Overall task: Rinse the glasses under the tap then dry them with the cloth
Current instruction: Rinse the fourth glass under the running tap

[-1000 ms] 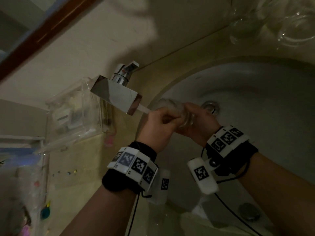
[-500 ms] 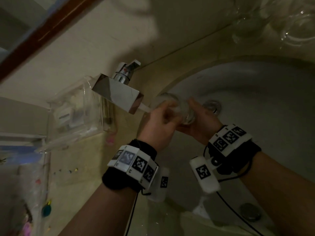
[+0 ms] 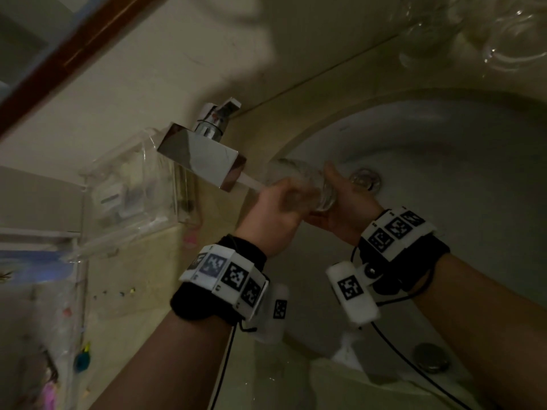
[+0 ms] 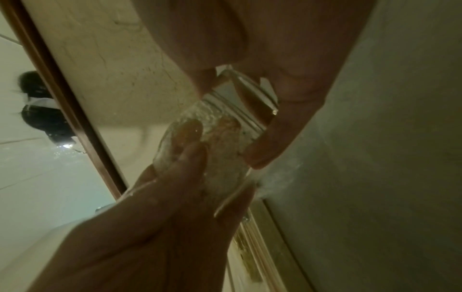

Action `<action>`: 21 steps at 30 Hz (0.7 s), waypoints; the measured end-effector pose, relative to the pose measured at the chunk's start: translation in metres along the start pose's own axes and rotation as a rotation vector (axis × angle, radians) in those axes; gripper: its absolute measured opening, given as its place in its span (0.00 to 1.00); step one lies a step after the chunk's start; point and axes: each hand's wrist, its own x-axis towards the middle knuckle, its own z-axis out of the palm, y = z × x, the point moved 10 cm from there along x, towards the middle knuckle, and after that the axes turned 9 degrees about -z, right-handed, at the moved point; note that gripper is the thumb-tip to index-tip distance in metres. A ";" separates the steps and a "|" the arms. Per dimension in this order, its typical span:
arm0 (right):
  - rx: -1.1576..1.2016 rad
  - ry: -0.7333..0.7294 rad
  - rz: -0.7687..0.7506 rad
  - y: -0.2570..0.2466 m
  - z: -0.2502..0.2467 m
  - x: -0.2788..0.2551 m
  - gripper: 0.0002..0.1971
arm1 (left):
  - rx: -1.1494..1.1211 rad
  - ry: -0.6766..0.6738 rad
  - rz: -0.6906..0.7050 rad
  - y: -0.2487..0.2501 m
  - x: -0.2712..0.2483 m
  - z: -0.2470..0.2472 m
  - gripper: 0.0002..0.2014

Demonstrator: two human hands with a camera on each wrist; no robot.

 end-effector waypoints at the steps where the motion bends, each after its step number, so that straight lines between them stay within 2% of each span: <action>1: 0.012 -0.028 0.007 0.000 0.002 -0.001 0.28 | 0.009 -0.026 -0.006 0.000 0.000 0.002 0.07; 4: 0.084 -0.102 -0.007 -0.007 0.010 -0.007 0.24 | -0.037 -0.010 -0.056 -0.006 0.002 -0.001 0.07; 7: 0.144 -0.124 -0.039 -0.010 0.013 -0.007 0.27 | -0.038 0.095 -0.060 -0.009 0.004 -0.012 0.10; 9: 0.110 -0.081 -0.041 -0.008 0.011 -0.007 0.31 | -0.035 0.130 -0.034 -0.006 0.004 -0.015 0.10; 11: 0.040 -0.050 -0.034 -0.005 0.008 -0.004 0.27 | -0.042 0.087 0.007 0.000 0.002 -0.011 0.08; 14: 0.039 -0.072 0.006 0.002 0.006 -0.001 0.30 | 0.026 -0.015 0.062 0.007 0.000 0.000 0.08; 17: 0.103 -0.123 -0.011 -0.004 0.012 -0.004 0.24 | -0.064 0.029 0.028 0.005 0.000 -0.004 0.06; 21: 0.124 -0.086 -0.065 -0.011 0.010 -0.006 0.35 | -0.081 0.138 0.034 0.003 0.002 -0.012 0.08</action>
